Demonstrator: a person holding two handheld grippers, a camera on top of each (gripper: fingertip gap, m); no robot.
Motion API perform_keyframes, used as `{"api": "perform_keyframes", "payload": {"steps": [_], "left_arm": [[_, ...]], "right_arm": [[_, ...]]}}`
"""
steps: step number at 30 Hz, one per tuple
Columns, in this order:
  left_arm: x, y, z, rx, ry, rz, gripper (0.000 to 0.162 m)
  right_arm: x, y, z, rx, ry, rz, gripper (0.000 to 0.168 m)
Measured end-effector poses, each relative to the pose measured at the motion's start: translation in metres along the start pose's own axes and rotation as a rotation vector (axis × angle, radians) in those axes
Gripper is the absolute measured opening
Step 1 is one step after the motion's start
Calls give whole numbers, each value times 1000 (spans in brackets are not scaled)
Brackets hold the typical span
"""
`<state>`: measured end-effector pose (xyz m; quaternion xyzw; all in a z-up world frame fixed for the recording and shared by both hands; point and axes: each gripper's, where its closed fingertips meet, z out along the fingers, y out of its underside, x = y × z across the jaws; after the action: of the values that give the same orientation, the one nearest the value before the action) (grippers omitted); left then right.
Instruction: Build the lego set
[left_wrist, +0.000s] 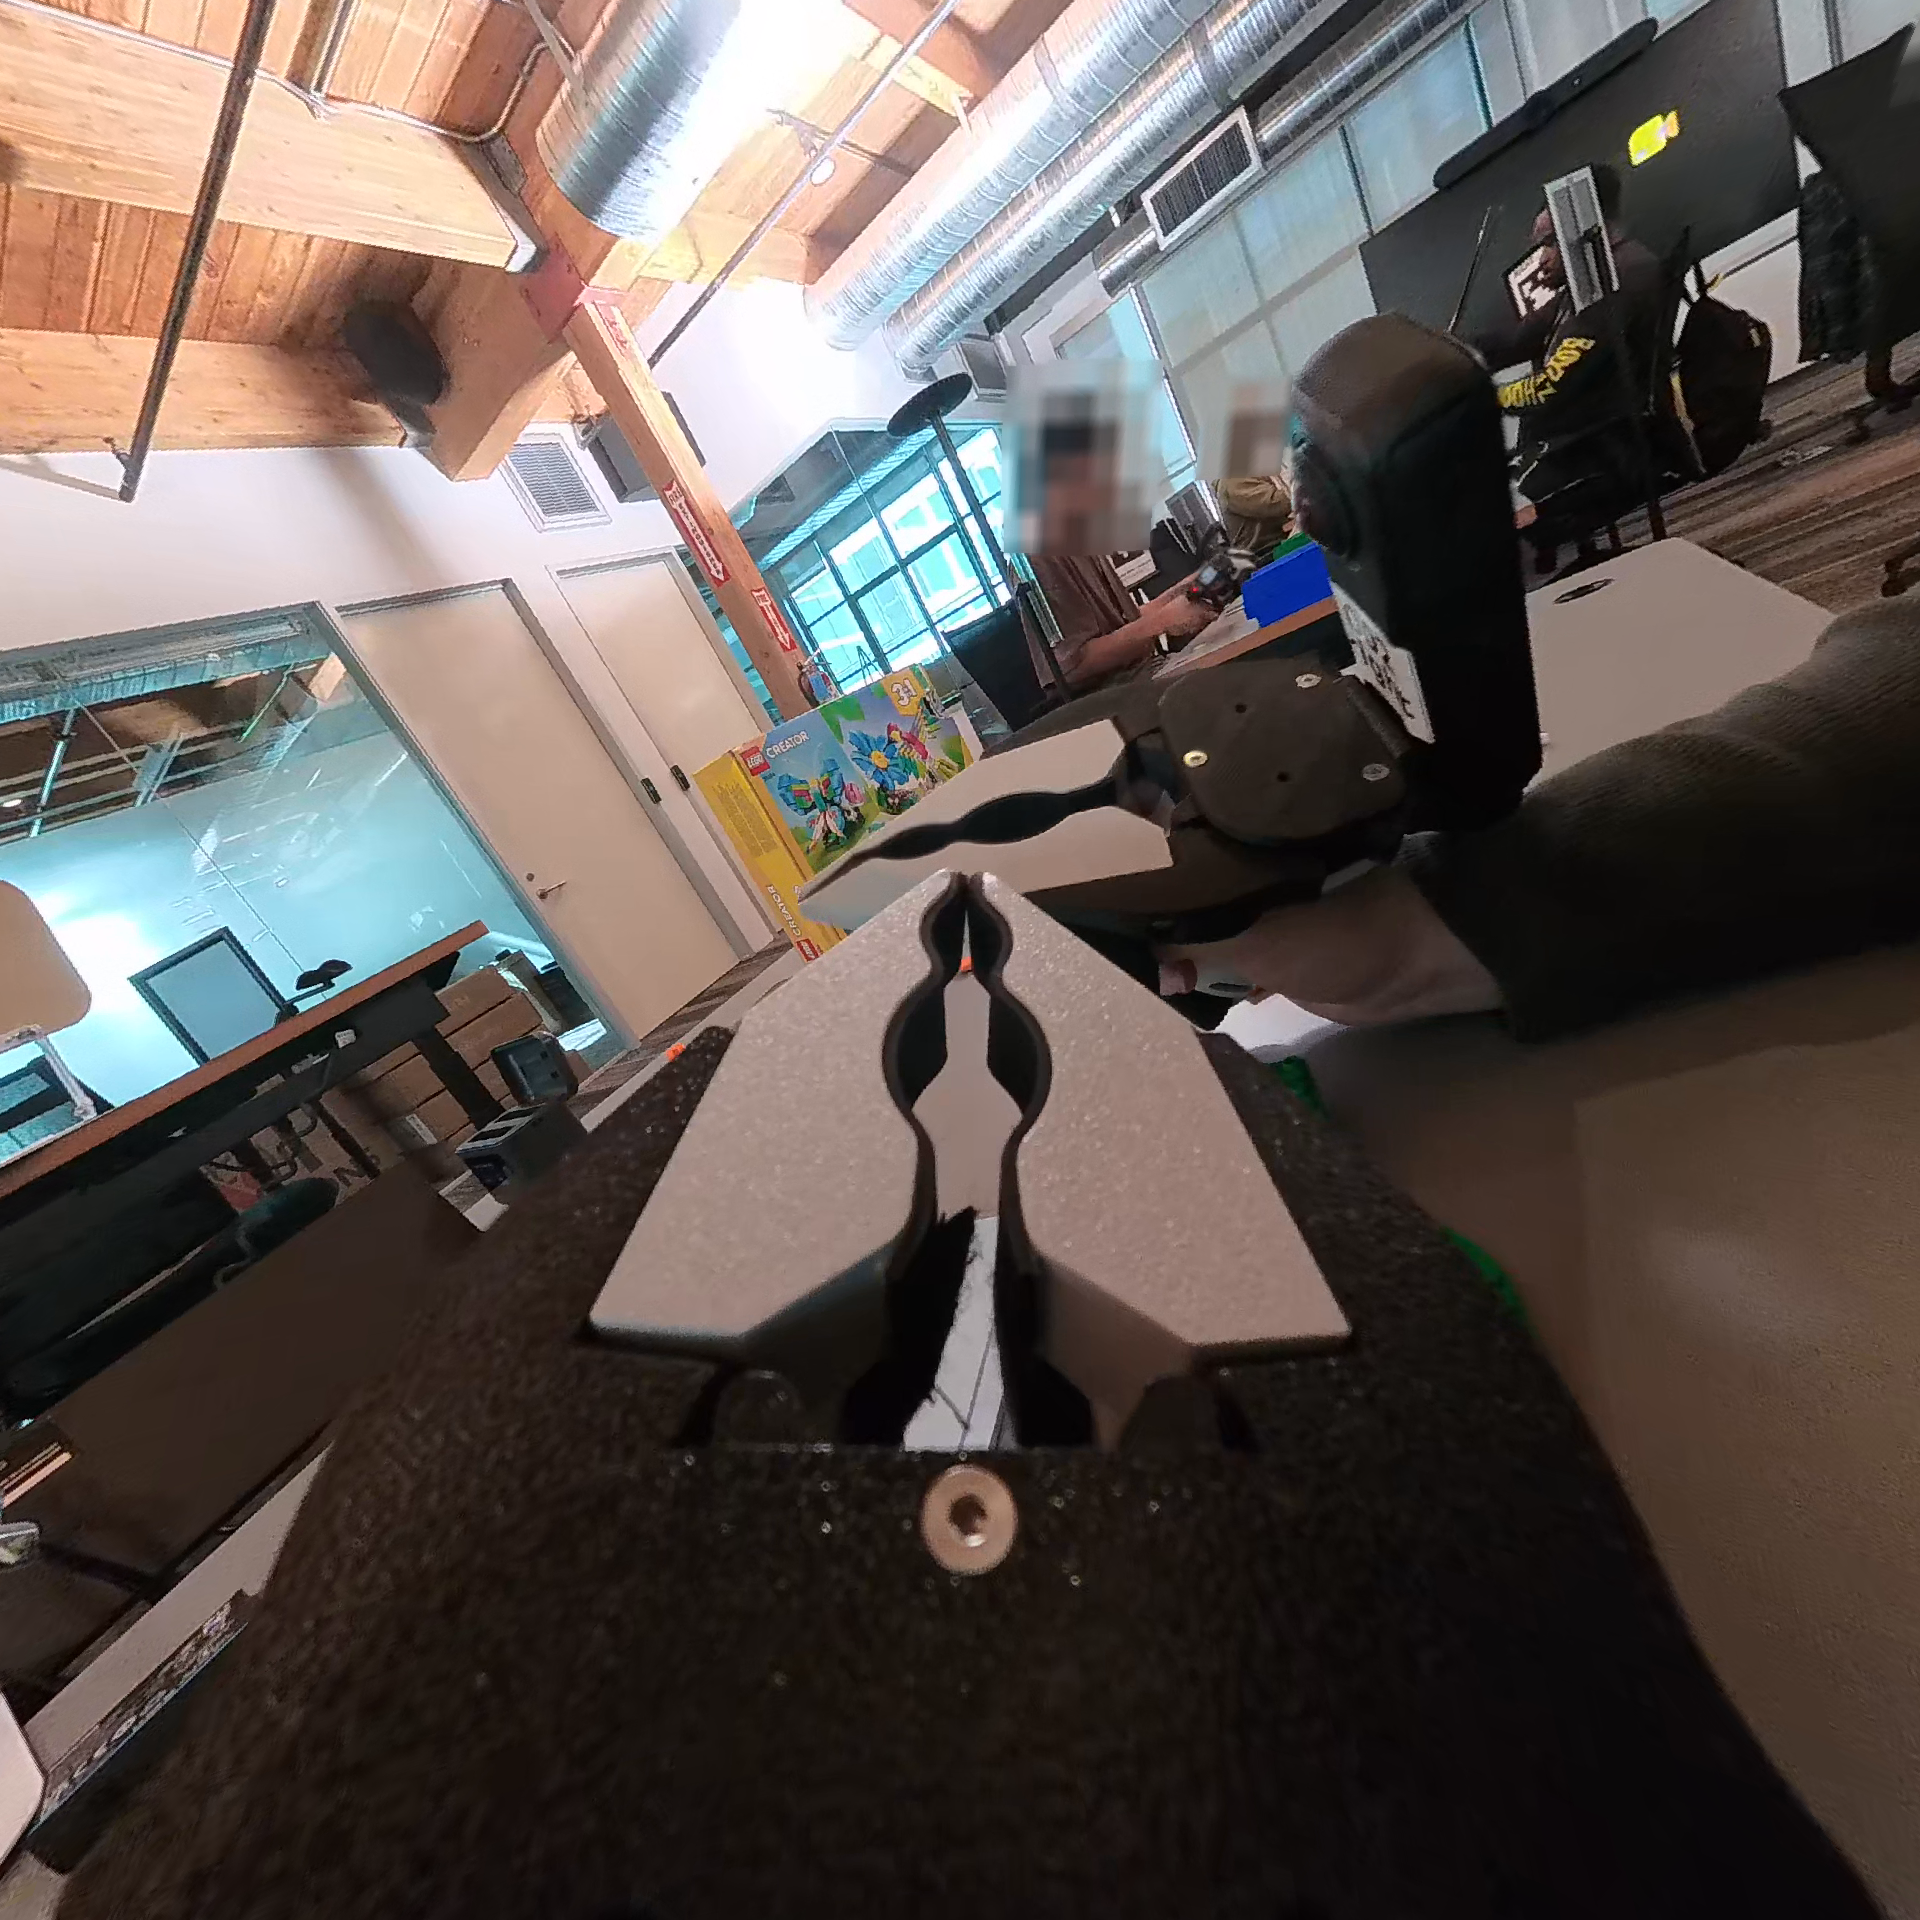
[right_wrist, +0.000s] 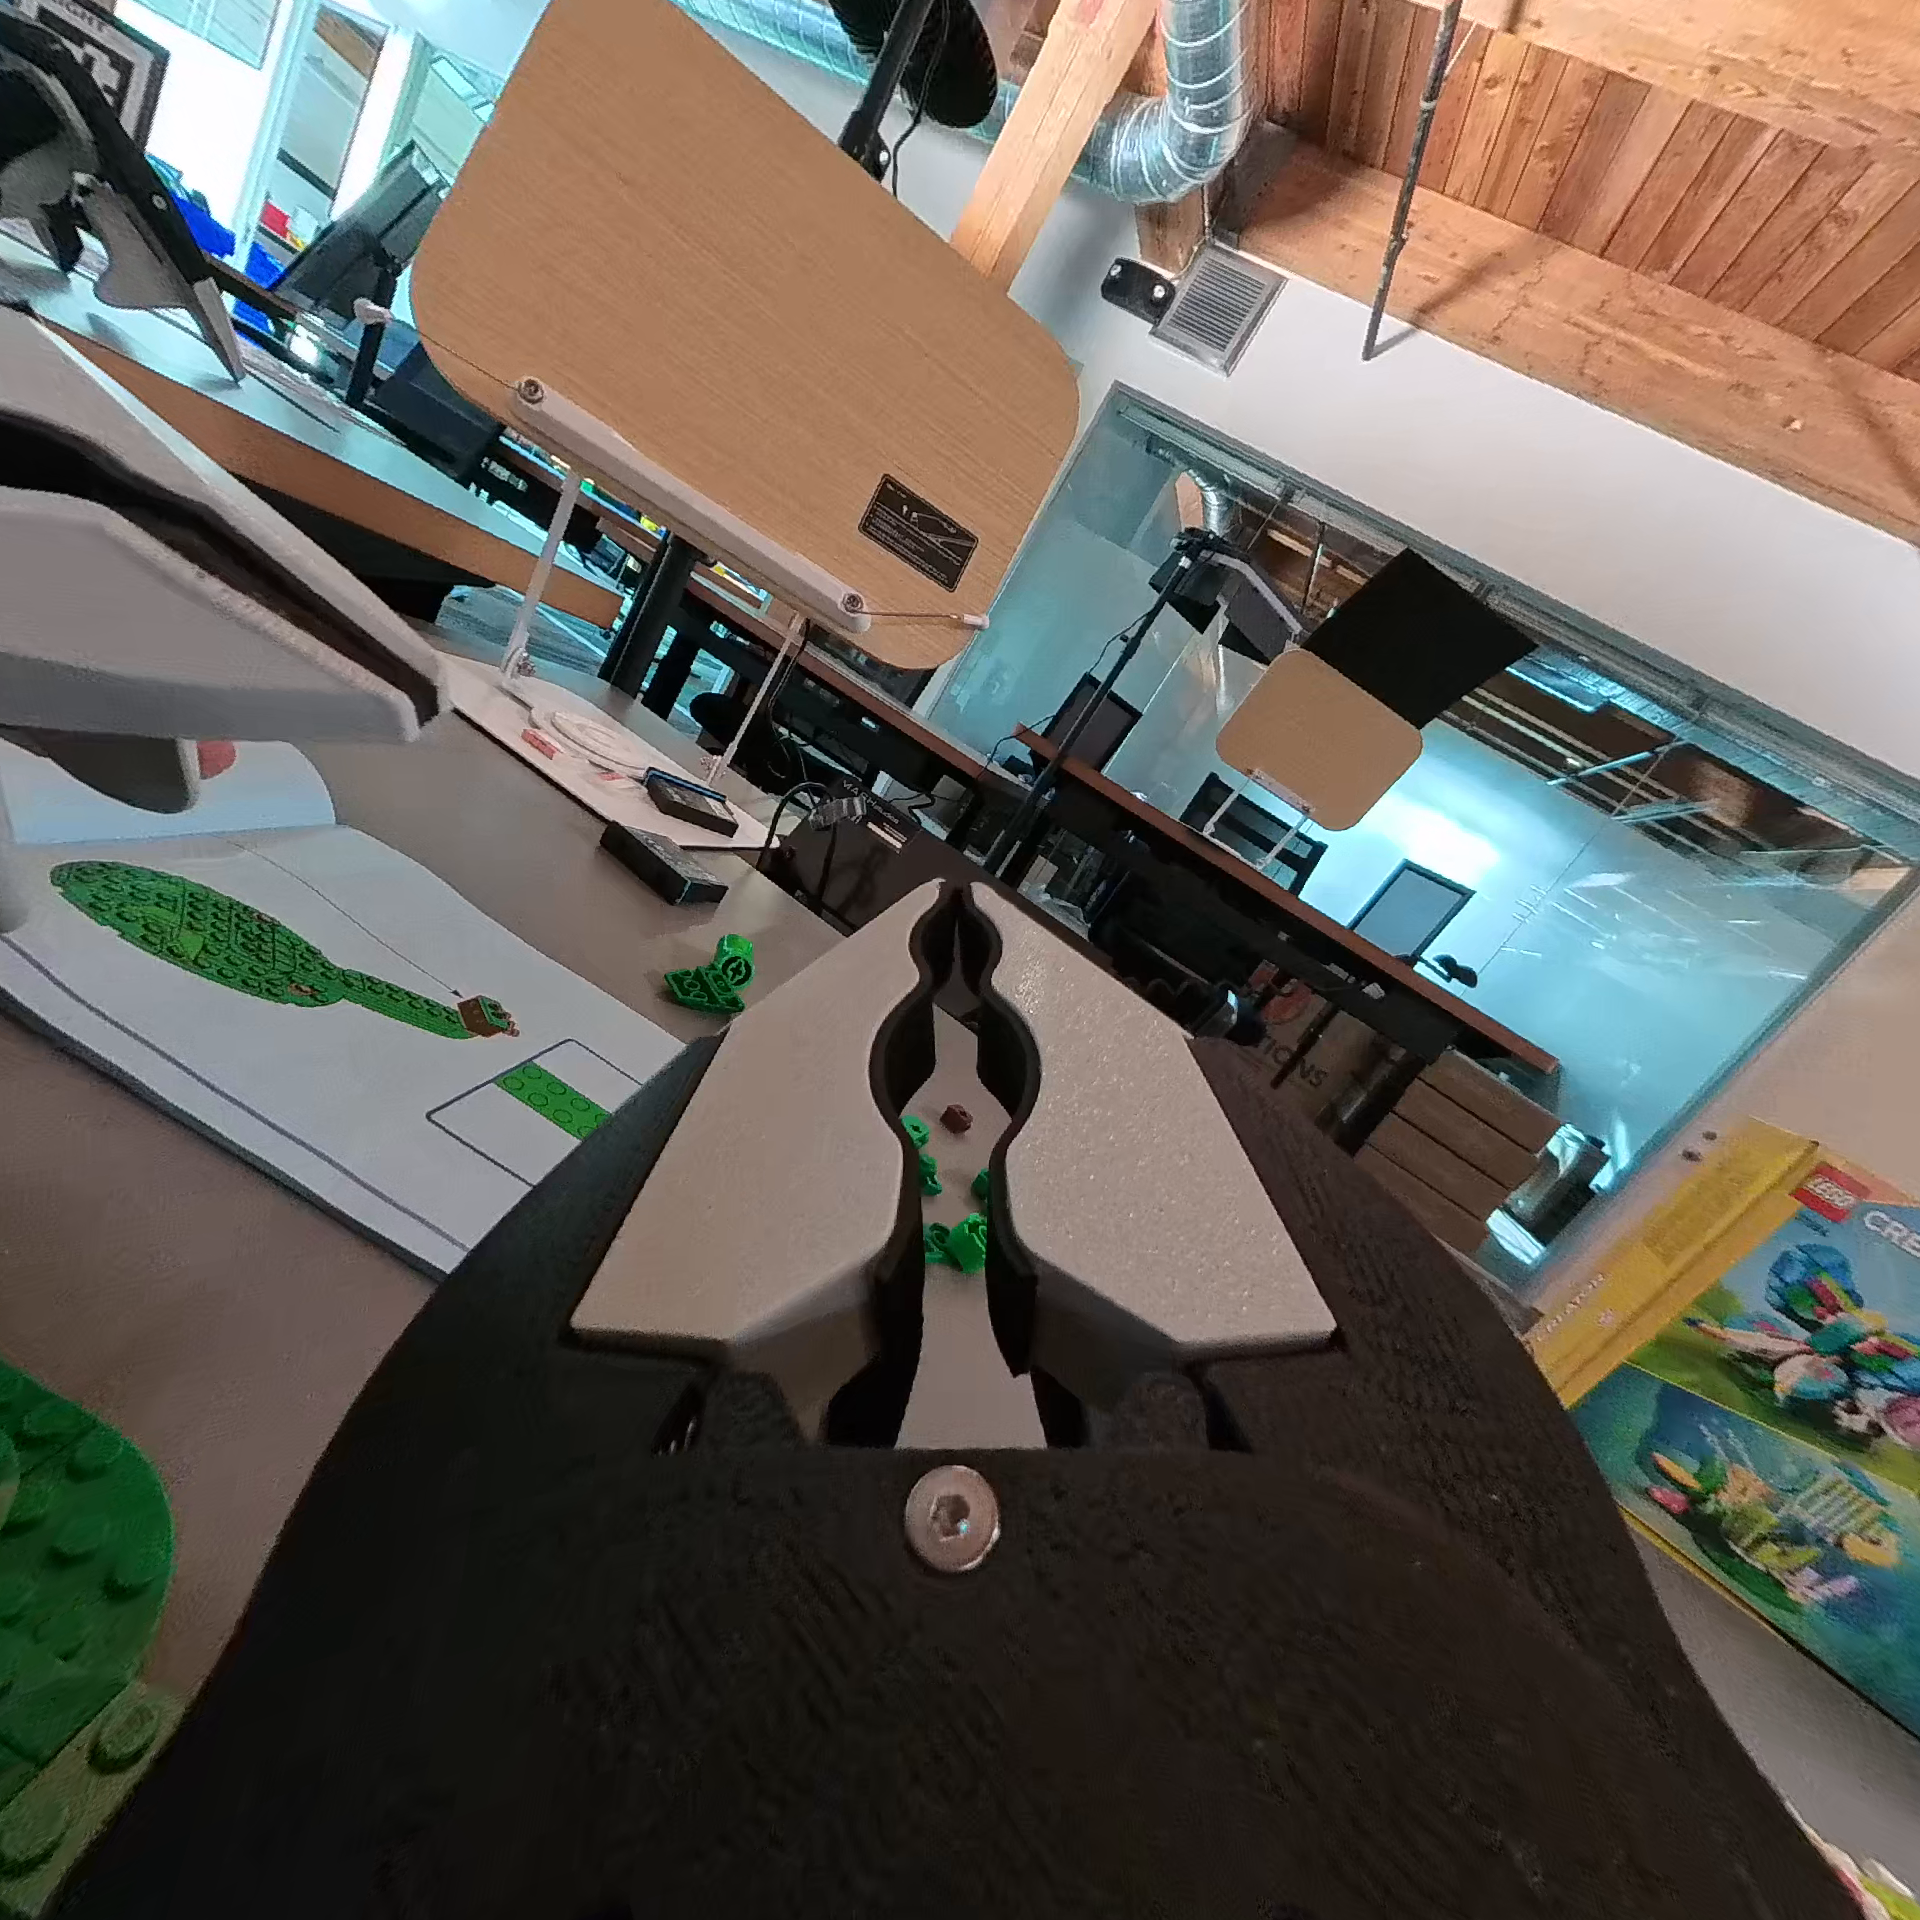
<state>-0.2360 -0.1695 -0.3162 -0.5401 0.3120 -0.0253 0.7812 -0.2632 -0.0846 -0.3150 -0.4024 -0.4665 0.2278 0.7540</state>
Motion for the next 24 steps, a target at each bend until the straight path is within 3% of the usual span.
{"api": "perform_keyframes", "payload": {"steps": [24], "left_arm": [[4,1,0,-1,34,-25,0]], "right_arm": [[-5,1,0,-7,-23,-20,0]]}}
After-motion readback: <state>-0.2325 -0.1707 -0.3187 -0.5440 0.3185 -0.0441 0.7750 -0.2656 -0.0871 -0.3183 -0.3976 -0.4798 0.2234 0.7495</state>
